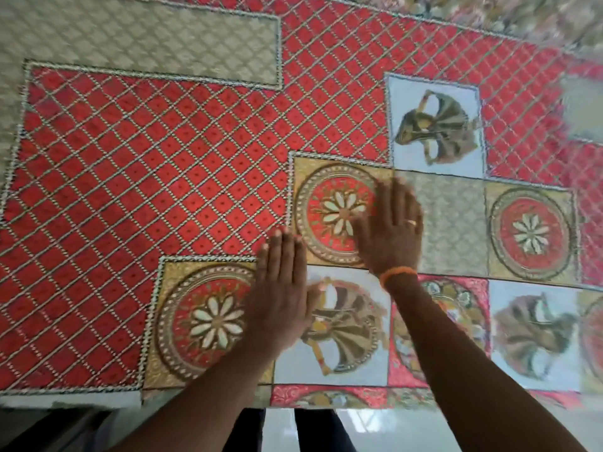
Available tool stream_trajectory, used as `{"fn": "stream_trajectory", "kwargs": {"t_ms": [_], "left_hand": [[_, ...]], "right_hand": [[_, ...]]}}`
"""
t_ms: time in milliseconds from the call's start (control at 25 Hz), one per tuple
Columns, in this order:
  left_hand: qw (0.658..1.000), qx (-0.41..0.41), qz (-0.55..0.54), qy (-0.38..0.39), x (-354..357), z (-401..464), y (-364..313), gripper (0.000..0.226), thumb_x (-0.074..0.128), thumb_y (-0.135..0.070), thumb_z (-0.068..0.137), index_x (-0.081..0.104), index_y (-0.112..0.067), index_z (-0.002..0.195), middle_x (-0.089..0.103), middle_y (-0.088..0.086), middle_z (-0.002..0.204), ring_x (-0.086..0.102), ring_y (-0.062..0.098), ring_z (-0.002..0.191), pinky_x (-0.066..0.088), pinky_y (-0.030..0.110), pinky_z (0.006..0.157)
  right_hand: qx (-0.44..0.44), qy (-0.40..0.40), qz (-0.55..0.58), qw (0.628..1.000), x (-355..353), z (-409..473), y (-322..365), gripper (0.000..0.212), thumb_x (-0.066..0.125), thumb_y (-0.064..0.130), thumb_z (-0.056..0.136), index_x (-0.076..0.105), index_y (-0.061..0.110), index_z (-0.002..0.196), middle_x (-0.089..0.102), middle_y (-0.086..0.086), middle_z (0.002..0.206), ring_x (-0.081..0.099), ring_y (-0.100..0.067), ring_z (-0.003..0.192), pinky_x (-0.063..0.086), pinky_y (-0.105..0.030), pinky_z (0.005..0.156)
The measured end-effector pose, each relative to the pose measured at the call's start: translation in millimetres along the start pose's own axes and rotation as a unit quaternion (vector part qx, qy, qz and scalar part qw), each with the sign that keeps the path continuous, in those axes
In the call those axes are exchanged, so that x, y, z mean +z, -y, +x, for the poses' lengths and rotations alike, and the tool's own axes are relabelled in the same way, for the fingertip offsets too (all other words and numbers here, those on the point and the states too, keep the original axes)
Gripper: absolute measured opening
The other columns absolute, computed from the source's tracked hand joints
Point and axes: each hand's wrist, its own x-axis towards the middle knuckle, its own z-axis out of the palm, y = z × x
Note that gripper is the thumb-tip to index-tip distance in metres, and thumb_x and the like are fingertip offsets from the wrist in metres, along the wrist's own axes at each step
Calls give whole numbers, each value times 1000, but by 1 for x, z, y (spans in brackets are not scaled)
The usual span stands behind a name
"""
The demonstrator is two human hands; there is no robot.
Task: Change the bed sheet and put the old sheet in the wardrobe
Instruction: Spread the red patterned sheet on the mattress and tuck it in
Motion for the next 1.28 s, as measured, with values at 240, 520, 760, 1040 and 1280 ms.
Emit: {"fn": "stream_trajectory", "kwargs": {"t_ms": [240, 520, 760, 1040, 1280], "left_hand": [[996, 89, -7, 2, 28, 32, -110, 77, 38, -50, 98, 24, 4, 152, 12, 29, 159, 4, 43, 150, 15, 57, 119], [999, 17, -32, 31, 48, 62, -224, 77, 25, -44, 93, 34, 14, 144, 26, 36, 152, 23, 50, 143, 10, 55, 120], [993, 100, 11, 55, 59, 122, -311, 76, 34, -45, 96, 24, 7, 150, 14, 29, 159, 8, 42, 149, 17, 56, 119], [972, 227, 16, 60, 83, 176, -428, 69, 31, -40, 101, 19, 5, 152, 14, 28, 160, 7, 43, 149, 15, 55, 118], [986, 160, 30, 42, 94, 199, -482, 62, 38, -31, 96, 35, 6, 146, 25, 28, 156, 19, 40, 148, 22, 54, 118]], "right_hand": [[240, 10, 48, 969, -16, 0, -129, 76, 20, 54, 93, 23, 8, 153, 22, -15, 159, 18, -32, 148, 16, -52, 118], [-119, 19, 137, 983, -61, -5, -147, 57, 34, 35, 84, 66, 3, 119, 61, -20, 129, 59, -27, 120, 46, -51, 101], [46, 44, 5, 998, -18, 3, -365, 67, 22, 54, 98, 9, 23, 156, 8, -2, 164, 7, -23, 151, 5, -43, 120], [342, 6, 94, 935, -37, 17, -474, 73, 23, 51, 95, 15, 9, 154, 11, -15, 162, 10, -31, 149, 11, -52, 119], [-101, 57, 89, 989, -32, 49, -457, 62, 23, 48, 100, 20, 20, 155, 11, -1, 163, 7, -19, 151, 12, -46, 121]]}}
